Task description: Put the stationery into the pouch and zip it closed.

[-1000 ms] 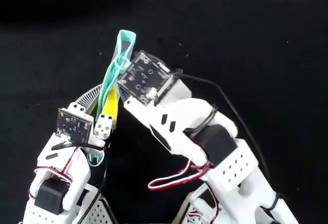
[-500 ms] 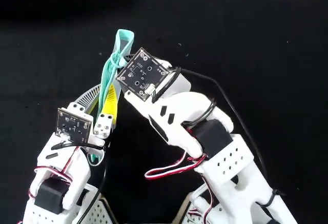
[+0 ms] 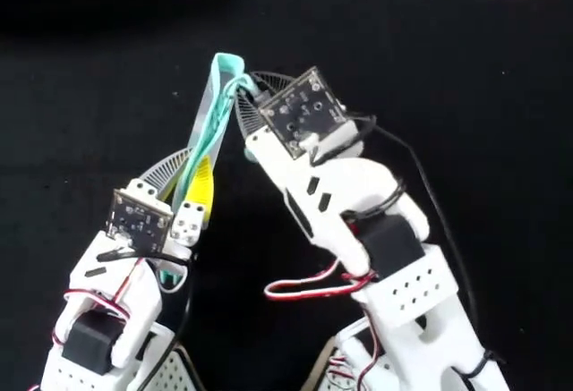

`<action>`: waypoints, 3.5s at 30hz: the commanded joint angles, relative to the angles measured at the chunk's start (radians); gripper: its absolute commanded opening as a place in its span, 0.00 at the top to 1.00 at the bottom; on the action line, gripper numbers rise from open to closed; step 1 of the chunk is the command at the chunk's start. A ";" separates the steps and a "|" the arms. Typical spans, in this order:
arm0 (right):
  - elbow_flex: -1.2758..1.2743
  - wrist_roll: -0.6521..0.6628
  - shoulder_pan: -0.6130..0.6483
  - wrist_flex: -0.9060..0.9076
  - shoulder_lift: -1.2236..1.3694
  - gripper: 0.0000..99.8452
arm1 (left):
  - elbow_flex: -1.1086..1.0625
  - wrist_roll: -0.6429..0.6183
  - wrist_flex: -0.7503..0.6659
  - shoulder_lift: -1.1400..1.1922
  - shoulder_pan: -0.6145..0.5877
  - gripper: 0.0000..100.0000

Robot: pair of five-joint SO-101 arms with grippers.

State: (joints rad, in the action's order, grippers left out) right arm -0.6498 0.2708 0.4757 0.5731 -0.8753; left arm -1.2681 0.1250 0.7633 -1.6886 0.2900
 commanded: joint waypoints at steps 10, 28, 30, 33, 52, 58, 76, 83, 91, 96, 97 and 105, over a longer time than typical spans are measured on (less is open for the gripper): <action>0.015 -0.014 -0.126 -0.110 0.157 0.99 | 0.005 0.008 0.029 -0.003 0.008 0.97; 0.031 -0.014 -0.114 -0.091 0.208 0.99 | 0.005 0.003 0.023 -0.006 0.001 0.97; 0.031 0.032 -0.066 -0.068 0.186 0.99 | 0.024 0.005 0.031 -0.006 0.001 0.96; 0.031 0.091 0.021 -0.006 0.136 0.99 | 0.071 0.002 0.087 -0.006 -0.001 0.90; 0.033 0.226 0.244 0.117 0.087 0.99 | 0.328 0.003 0.282 -0.008 -0.001 0.87; 0.065 0.247 0.249 0.176 0.091 0.99 | 0.292 0.003 0.189 -0.008 -0.054 0.87; 0.064 0.239 0.247 0.147 0.088 0.99 | 0.243 0.018 0.152 -0.008 -0.116 0.97; 0.070 0.190 0.184 0.135 0.085 0.99 | 0.193 0.018 0.149 -0.008 -0.116 0.97; 0.041 0.009 -0.008 0.005 0.091 0.99 | 0.191 0.018 0.150 -0.008 -0.116 0.97; -0.025 0.000 -0.041 -0.098 0.093 0.99 | 0.191 0.018 0.150 -0.008 -0.116 0.97; -0.036 0.000 -0.046 -0.115 0.093 0.99 | 0.188 0.018 0.150 -0.008 -0.116 0.97; -0.041 -0.103 -0.176 -0.172 0.093 0.99 | 0.176 0.021 0.150 -0.008 -0.116 0.97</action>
State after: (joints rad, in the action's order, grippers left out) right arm -0.6943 0.2064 0.4895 0.4488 -0.7864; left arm -1.0871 0.1435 0.9076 -1.6916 0.1872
